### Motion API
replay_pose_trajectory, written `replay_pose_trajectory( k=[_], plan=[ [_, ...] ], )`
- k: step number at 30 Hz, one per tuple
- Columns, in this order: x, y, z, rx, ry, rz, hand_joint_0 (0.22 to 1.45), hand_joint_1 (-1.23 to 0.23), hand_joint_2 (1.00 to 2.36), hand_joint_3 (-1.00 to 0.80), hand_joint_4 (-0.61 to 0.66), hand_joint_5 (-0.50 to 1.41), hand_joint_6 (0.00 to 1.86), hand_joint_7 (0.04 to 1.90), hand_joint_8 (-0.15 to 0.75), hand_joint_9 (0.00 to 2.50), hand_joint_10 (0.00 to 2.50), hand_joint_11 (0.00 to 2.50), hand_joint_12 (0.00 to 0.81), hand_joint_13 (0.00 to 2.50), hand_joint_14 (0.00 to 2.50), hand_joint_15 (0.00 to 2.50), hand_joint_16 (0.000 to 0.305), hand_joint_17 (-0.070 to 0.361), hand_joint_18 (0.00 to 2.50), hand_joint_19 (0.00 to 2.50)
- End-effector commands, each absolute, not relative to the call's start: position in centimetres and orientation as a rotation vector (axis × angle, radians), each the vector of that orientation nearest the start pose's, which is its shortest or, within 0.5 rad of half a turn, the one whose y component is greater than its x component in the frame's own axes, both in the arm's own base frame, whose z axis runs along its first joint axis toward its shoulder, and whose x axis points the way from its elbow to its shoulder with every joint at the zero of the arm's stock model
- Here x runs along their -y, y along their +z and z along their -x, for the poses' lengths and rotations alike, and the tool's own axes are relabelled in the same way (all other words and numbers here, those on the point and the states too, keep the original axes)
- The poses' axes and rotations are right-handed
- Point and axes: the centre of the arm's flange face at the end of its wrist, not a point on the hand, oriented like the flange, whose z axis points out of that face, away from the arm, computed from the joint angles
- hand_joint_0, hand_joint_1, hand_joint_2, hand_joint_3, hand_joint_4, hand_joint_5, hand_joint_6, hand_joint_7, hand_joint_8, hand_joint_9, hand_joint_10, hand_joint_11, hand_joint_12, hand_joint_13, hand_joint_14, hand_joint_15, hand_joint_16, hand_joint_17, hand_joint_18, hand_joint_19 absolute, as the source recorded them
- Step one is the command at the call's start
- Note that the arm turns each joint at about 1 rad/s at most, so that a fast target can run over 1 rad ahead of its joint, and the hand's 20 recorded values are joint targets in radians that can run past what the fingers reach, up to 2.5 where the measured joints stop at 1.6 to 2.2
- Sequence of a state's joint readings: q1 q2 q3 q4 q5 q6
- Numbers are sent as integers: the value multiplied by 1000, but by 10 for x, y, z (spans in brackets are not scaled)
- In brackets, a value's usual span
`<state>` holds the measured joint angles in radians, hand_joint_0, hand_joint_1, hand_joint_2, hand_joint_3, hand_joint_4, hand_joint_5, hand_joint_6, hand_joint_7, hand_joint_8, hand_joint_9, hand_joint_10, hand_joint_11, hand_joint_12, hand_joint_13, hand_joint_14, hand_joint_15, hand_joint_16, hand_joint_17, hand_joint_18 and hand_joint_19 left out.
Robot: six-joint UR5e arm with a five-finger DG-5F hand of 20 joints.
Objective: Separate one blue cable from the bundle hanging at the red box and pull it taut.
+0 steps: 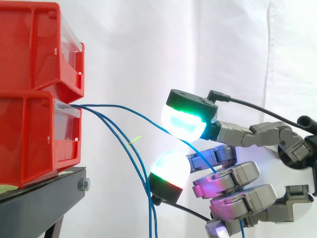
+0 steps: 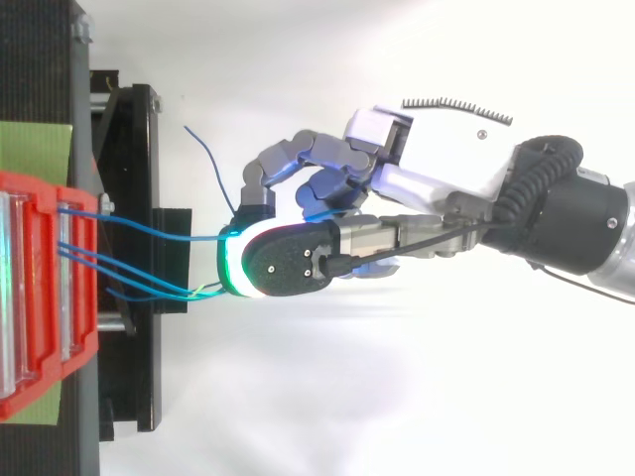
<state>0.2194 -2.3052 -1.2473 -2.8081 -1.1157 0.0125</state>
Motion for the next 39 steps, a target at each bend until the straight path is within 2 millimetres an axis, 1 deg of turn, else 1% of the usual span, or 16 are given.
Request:
replay_pose_trajectory(
  k=[1, 10, 12, 14, 17, 20, 27, 34, 37, 39],
  plan=[
    [17, 215, -748, -1082, 993, -1353, 508, -448, 1000, -500, 148, -205, 909, 990, 283, 792, 1760, 1223, 328, 1159, 1019, 1320, 53, 119, 907, 949],
    [26, 216, -747, -1070, 995, -1362, 512, -448, 1000, -500, 145, -205, 908, 995, 289, 795, 1759, 1235, 327, 1169, 1032, 1306, 53, 118, 910, 961],
    [27, 223, -747, -1066, 1000, -1357, 513, -455, 1000, -500, 144, -207, 909, 991, 274, 793, 1760, 1227, 330, 1171, 1047, 1302, 52, 118, 911, 961],
    [29, 224, -747, -1064, 998, -1357, 514, -460, 1000, -500, 145, -209, 910, 981, 281, 794, 1766, 1219, 327, 1170, 1052, 1307, 52, 118, 911, 961],
    [32, 235, -744, -1061, 996, -1356, 514, -464, 1000, -500, 147, -212, 911, 982, 280, 793, 1774, 1219, 324, 1170, 1059, 1301, 53, 118, 911, 958],
    [32, 239, -741, -1073, 985, -1360, 515, -468, 1000, -500, 145, -213, 912, 974, 278, 791, 1779, 1210, 324, 1171, 1063, 1303, 52, 118, 913, 971],
    [34, 261, -732, -1090, 960, -1359, 529, -486, 1000, -500, 140, -214, 912, 982, 274, 791, 1788, 1226, 317, 1176, 1069, 1313, 51, 116, 911, 969],
    [39, 261, -732, -1091, 945, -1360, 537, -493, 1000, -500, 141, -214, 912, 977, 266, 791, 1792, 1215, 313, 1180, 1097, 1318, 51, 114, 913, 986],
    [41, 262, -733, -1075, 952, -1355, 539, -495, 1000, -500, 137, -214, 912, 980, 268, 788, 1792, 1248, 306, 1179, 1098, 1320, 50, 114, 916, 988],
    [47, 262, -733, -1069, 947, -1351, 540, -495, 1000, -500, 140, -215, 912, 980, 271, 789, 1792, 1238, 312, 1182, 1104, 1304, 51, 114, 917, 988]
  ],
)
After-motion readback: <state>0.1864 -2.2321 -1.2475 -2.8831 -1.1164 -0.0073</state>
